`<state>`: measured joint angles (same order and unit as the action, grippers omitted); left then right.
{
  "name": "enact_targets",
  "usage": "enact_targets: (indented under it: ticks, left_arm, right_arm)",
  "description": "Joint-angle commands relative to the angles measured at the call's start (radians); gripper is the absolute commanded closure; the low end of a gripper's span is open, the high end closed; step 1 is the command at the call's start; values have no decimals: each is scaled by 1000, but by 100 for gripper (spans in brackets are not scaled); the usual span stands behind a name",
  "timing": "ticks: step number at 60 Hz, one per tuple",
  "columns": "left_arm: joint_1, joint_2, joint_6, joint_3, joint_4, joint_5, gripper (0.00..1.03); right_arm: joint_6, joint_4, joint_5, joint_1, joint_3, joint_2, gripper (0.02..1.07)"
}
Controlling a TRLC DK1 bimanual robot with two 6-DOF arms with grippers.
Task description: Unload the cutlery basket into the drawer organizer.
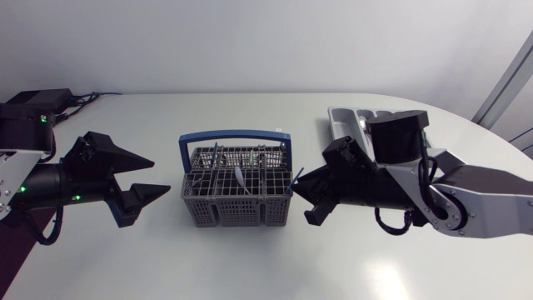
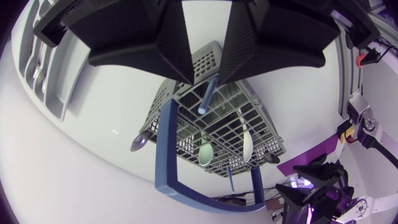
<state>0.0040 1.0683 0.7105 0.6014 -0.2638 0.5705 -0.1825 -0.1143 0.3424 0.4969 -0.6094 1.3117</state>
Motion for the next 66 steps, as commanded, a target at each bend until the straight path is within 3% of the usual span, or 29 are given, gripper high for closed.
enact_targets:
  ticks: [1,25,49,66]
  left_arm:
    - [-7,1,-3,-20,6,3,10]
    - [-9,13,-3,-26,18,3,10]
    - [-9,15,-2,-32,24,3,10]
    - [-9,16,0,-34,26,2,10]
  right_arm:
    - [15,-22,-6,12,-21,17,78]
    - [18,-30,-8,29,-33,37,82]
    - [15,-35,-11,48,-30,32,97]
    - [12,-30,-19,55,-43,24,97]
